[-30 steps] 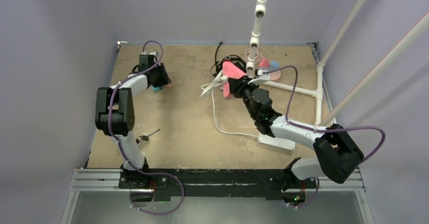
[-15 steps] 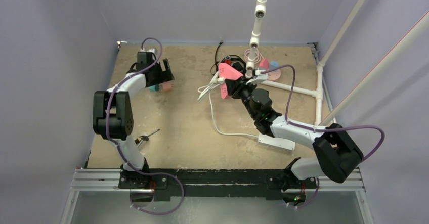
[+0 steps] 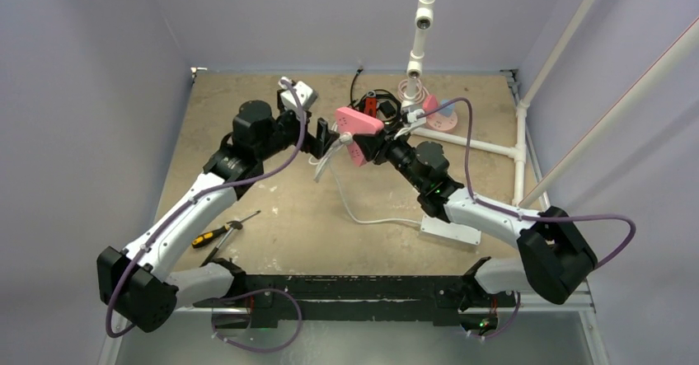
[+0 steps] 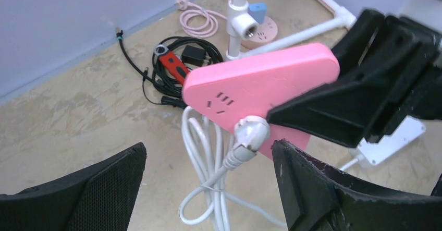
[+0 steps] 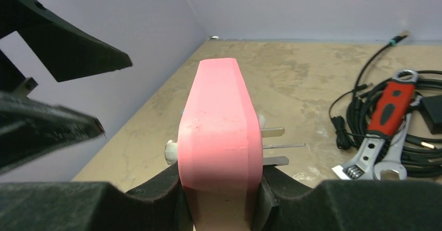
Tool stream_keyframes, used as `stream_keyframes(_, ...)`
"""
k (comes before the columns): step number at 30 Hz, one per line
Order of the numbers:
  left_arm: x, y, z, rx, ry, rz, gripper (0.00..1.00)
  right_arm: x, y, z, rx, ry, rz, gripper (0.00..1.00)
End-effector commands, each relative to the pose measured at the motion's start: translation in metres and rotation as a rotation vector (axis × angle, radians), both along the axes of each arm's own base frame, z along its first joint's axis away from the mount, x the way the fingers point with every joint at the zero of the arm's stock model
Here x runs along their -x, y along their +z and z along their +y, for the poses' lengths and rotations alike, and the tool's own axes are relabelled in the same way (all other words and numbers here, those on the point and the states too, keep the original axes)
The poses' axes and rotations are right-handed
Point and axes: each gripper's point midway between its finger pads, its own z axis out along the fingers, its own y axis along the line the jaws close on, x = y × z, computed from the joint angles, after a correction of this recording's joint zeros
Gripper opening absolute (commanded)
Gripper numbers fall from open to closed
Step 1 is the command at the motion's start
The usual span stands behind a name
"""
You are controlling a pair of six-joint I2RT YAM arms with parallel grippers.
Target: Pull the plug off the socket
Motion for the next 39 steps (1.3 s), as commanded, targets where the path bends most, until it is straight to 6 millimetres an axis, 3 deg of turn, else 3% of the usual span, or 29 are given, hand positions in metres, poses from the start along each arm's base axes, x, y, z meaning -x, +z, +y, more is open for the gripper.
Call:
stream_keyframes(1,0.014,-0.027,-0.004,-0.17,-0.043,-0.056,0.89,0.016,0.075,0.015,-0.074,0.161,-0.204,0.0)
stream_keyframes(6,0.028,-0.026,-0.003,-0.189,-0.062,-0.069,0.9,0.02,0.07,0.02,-0.061,0.217,-0.222,0.0)
stream_keyframes(9,0.031,-0.038,-0.007,-0.201,-0.079,-0.032,0.9,0.025,0.066,0.028,-0.054,0.273,-0.229,0.0)
stream_keyframes(17,0.021,-0.06,0.0,-0.29,-0.02,0.039,0.88,0.03,0.063,0.033,-0.048,0.313,-0.235,0.0)
stream_keyframes(23,0.021,-0.061,-0.001,-0.289,-0.018,0.046,0.65,0.029,0.062,0.034,-0.041,0.318,-0.237,0.0)
stream_keyframes(30,0.024,-0.065,-0.009,-0.273,-0.056,0.07,0.6,0.026,0.062,0.033,-0.045,0.3,-0.23,0.0)
stream_keyframes(34,0.026,-0.068,-0.015,-0.258,-0.08,0.083,0.53,0.024,0.059,0.034,-0.046,0.298,-0.223,0.0)
stream_keyframes(39,0.032,-0.072,-0.025,-0.266,-0.112,0.085,0.18,0.019,0.052,0.034,-0.052,0.278,-0.198,0.0)
